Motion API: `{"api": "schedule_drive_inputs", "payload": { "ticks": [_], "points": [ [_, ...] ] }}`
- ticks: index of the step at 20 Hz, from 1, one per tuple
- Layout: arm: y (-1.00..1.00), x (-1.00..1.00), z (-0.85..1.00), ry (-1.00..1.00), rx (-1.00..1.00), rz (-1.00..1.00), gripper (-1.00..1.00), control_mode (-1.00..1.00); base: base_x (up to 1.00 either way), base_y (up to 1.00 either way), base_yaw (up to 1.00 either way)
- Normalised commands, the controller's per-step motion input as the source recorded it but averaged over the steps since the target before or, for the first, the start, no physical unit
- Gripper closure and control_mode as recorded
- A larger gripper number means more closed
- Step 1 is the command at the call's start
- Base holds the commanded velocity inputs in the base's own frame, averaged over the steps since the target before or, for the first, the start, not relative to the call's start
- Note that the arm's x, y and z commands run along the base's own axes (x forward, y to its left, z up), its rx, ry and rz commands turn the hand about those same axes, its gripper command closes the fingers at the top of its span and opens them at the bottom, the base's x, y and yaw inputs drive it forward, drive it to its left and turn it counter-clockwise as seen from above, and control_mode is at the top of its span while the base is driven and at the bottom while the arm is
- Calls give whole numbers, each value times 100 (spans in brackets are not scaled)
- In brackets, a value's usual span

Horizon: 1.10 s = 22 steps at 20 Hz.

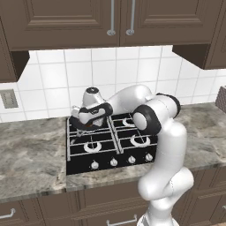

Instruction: Place the pan on the rear left burner on the stove. Then place the tomato and the onion in the pan and turn on the rear left burner.

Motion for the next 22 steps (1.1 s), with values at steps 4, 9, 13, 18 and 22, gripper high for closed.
{"api": "schedule_drive_inputs", "payload": {
  "ticks": [4, 9, 13, 18, 22],
  "points": [
    [4, 21, -15, 0, 0, 0, 100, -100, 0, 0, 0],
    [1, 4, -19, 0, -3, 0, -100, -100, 0, 0, 0],
    [0, 0, -5, 0, -6, -1, -100, -100, 0, 0, 0],
    [-6, -2, 5, -1, -3, -3, -100, -100, 0, 0, 0],
    [-2, -1, 29, -1, 0, -2, -100, -100, 0, 0, 0]
  ]
}}
